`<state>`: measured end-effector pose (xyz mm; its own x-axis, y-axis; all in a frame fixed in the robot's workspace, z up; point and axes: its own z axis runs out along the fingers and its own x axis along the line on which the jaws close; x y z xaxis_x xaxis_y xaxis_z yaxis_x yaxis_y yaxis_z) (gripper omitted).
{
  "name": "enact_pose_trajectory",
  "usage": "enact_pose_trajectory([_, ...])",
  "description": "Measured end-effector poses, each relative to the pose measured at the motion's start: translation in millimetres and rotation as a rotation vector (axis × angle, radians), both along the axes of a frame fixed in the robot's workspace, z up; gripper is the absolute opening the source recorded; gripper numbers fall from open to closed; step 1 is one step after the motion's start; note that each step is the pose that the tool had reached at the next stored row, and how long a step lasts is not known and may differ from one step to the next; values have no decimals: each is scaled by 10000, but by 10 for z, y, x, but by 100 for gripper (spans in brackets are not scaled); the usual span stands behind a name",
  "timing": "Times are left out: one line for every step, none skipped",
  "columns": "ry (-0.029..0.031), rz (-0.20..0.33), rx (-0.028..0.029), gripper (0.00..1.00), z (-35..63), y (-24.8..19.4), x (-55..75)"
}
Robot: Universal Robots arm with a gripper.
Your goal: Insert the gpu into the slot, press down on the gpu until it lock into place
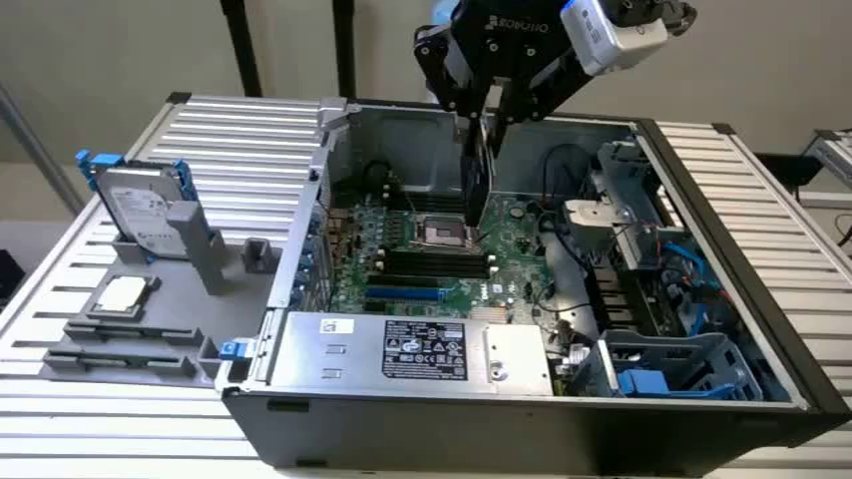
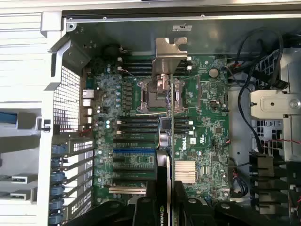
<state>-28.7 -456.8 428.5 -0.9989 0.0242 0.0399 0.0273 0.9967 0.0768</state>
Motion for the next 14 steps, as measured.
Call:
enact_pose_trajectory([0, 0, 0, 26, 0, 0, 0])
enact_pose_trajectory([0, 0, 0, 26, 0, 0, 0])
enact_pose_trajectory([0, -1, 0, 26, 0, 0, 0])
enact_pose_trajectory([0, 0, 0, 26, 0, 0, 0])
enact_pose_trajectory([0, 0, 0, 26, 0, 0, 0])
enact_pose_trajectory([0, 0, 0, 26, 0, 0, 0])
enact_pose_trajectory([0, 0, 0, 26, 0, 0, 0])
enact_pose_trajectory([0, 0, 0, 26, 0, 0, 0])
enact_pose_trajectory([0, 0, 0, 26, 0, 0, 0])
enact_pose_trajectory([0, 0, 0, 26, 0, 0, 0])
enact_pose_trajectory([0, 0, 0, 26, 0, 0, 0])
enact_pose_trajectory([0, 0, 0, 26, 0, 0, 0])
enact_pose_trajectory([1, 0, -1, 26, 0, 0, 0])
enact_pose_trajectory([0, -1, 0, 26, 0, 0, 0])
